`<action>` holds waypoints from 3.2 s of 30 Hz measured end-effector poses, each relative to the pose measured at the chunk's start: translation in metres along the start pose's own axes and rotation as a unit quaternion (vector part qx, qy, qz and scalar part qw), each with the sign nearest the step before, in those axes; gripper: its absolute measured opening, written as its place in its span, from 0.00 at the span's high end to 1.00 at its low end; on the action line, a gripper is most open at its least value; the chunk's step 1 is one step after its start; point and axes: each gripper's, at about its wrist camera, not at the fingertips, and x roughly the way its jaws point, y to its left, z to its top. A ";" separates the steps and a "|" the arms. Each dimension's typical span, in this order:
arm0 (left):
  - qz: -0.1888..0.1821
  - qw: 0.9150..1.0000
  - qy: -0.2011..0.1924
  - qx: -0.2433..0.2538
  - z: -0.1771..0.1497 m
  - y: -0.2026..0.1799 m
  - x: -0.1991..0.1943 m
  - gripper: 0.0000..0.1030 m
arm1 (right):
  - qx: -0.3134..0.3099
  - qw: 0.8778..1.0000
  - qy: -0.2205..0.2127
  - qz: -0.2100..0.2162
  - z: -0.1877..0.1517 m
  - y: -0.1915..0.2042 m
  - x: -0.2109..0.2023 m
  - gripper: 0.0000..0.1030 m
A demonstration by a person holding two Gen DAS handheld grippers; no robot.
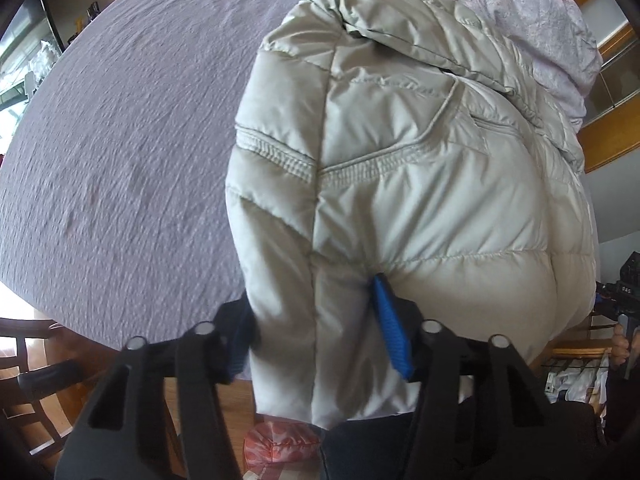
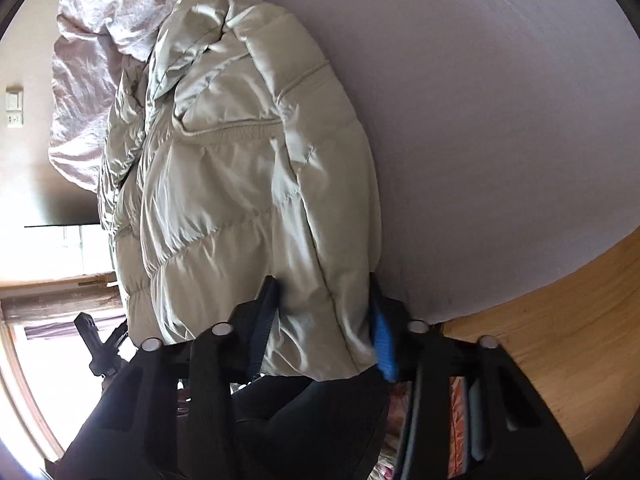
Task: Fold large clothes
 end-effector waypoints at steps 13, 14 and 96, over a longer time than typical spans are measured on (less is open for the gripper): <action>0.040 0.998 -0.032 0.042 0.014 -0.025 -0.034 0.90 | -0.081 0.994 -0.070 -0.024 0.025 0.061 -0.030 0.92; 0.041 0.998 -0.034 0.043 0.016 -0.025 -0.037 0.90 | -0.086 0.993 -0.077 -0.024 0.028 0.064 -0.033 0.92; 0.122 0.984 -0.129 -0.022 0.370 -0.071 -0.014 0.21 | -0.090 0.978 -0.183 -0.048 0.294 0.224 -0.017 0.49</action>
